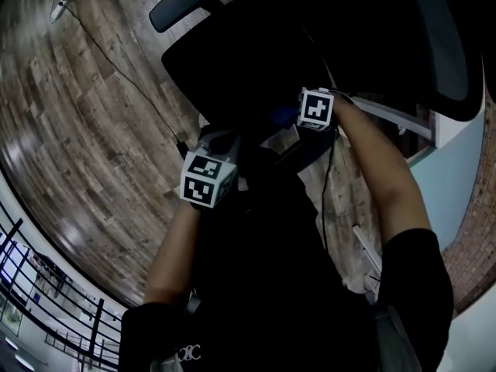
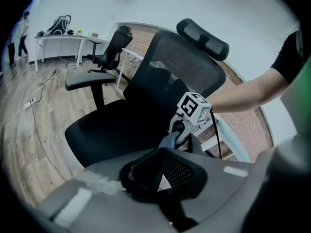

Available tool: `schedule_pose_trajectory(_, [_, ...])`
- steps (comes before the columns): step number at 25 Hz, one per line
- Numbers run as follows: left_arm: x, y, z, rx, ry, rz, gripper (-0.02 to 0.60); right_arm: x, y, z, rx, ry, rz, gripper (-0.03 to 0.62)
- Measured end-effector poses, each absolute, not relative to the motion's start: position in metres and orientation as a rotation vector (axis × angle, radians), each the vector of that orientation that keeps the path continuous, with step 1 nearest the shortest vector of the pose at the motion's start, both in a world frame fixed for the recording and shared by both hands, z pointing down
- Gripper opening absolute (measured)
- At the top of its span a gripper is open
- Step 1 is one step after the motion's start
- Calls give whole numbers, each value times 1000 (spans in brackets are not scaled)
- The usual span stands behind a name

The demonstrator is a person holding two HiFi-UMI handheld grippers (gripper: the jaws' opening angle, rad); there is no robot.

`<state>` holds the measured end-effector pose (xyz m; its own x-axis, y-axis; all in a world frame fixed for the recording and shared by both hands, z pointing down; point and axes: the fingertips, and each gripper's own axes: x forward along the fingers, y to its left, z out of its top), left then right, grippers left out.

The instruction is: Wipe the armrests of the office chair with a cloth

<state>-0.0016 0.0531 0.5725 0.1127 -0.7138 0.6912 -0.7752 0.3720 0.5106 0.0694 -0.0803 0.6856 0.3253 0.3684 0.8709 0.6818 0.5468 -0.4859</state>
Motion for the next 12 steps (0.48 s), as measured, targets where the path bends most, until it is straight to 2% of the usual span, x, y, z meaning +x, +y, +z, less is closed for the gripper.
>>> schedule_pose_trajectory(5, [-10,30,541,1489,-1590,149,6,45,-81,605,-781,-1794,-267,87])
schedule_pose_trajectory(12, [-7,-23,515,1696,-1512,282,6,97,-107,520,-317,-2137,-314,87])
